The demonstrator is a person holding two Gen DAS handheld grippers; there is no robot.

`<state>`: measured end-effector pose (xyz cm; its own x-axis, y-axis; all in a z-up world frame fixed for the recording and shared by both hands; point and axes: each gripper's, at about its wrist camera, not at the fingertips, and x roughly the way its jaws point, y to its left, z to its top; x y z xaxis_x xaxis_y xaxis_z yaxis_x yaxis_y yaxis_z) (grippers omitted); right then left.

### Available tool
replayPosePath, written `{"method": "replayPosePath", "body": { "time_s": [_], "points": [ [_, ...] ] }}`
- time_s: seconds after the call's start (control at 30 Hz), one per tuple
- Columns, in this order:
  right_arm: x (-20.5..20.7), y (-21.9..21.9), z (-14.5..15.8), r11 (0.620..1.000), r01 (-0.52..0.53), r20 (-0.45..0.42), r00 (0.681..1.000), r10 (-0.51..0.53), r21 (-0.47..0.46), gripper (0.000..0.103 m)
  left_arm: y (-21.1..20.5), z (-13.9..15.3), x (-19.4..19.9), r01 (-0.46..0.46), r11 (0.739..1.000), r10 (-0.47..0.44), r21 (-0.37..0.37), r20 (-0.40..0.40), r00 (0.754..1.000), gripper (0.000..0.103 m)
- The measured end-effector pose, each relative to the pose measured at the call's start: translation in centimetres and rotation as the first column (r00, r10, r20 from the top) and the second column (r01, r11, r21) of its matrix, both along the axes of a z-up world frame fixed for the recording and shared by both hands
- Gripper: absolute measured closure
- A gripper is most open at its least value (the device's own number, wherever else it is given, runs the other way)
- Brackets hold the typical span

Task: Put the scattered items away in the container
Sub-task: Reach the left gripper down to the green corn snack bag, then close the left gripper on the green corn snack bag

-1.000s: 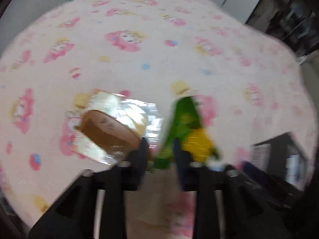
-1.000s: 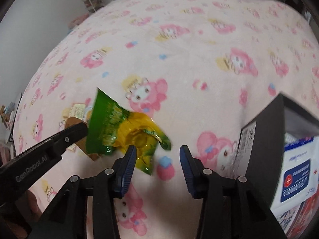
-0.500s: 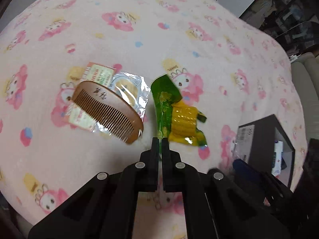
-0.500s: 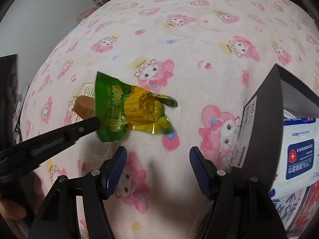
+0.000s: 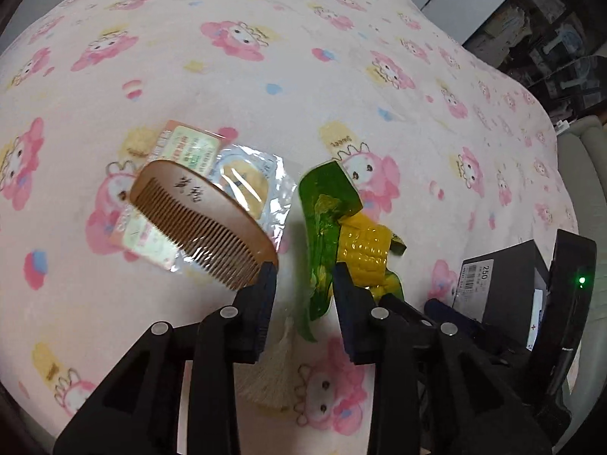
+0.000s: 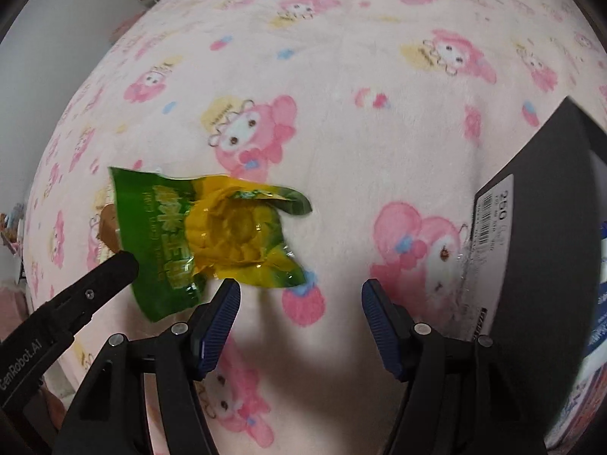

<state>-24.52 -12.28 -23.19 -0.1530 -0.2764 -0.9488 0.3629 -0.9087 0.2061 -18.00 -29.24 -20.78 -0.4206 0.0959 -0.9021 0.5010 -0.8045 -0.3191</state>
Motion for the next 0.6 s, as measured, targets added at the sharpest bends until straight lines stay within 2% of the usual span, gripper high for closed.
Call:
{"method": "replayPosePath", "body": {
  "time_s": [0.03,0.13,0.2,0.23,0.27,0.37,0.47,0.53,0.6],
  "points": [
    [-0.3,-0.1,-0.4,1.0,0.008,0.003,1.0,-0.008,0.002,0.039,0.0,-0.2,0.0,0.0,1.0,0.0,-0.001,0.012,1.0,0.103],
    [-0.7,-0.1,-1.3,0.999,0.024,0.01,1.0,-0.024,-0.021,0.038,-0.1,-0.5,0.7,-0.016,1.0,0.016,0.005,0.049,0.999,0.103],
    [-0.6,0.1,-1.3,0.998,0.027,0.022,0.999,-0.026,-0.055,0.038,-0.7,0.1,1.8,-0.06,0.997,0.059,0.037,0.037,0.998,0.103],
    [-0.5,0.1,-1.1,0.998,0.024,0.018,1.0,-0.023,-0.061,0.041,-1.0,0.7,2.6,-0.088,0.996,0.087,0.036,0.025,0.996,0.103],
    [-0.4,0.0,-0.7,0.998,0.018,0.006,1.0,-0.018,-0.059,0.046,-1.3,1.4,3.3,-0.11,0.994,0.11,0.024,0.01,0.994,0.103],
    [-0.1,-0.2,0.4,0.999,0.002,-0.028,1.0,-0.003,-0.052,0.047,-2.1,3.3,5.1,-0.171,0.985,0.17,-0.013,-0.041,0.985,0.103],
    [0.2,-0.4,1.5,0.999,-0.015,-0.062,0.998,0.012,-0.045,0.046,-2.8,3.0,5.0,-0.193,0.981,0.192,-0.023,-0.035,0.981,0.102],
    [0.4,-0.5,2.2,0.999,-0.026,-0.084,0.996,0.022,-0.04,0.045,-3.1,2.1,4.5,-0.168,0.985,0.169,0.037,-0.037,0.985,0.097],
    [0.6,-0.6,3.0,0.999,-0.037,-0.107,0.994,0.033,-0.034,0.044,-2.9,1.6,3.9,-0.145,0.987,0.148,0.064,-0.042,0.988,0.087]
  ]
}}
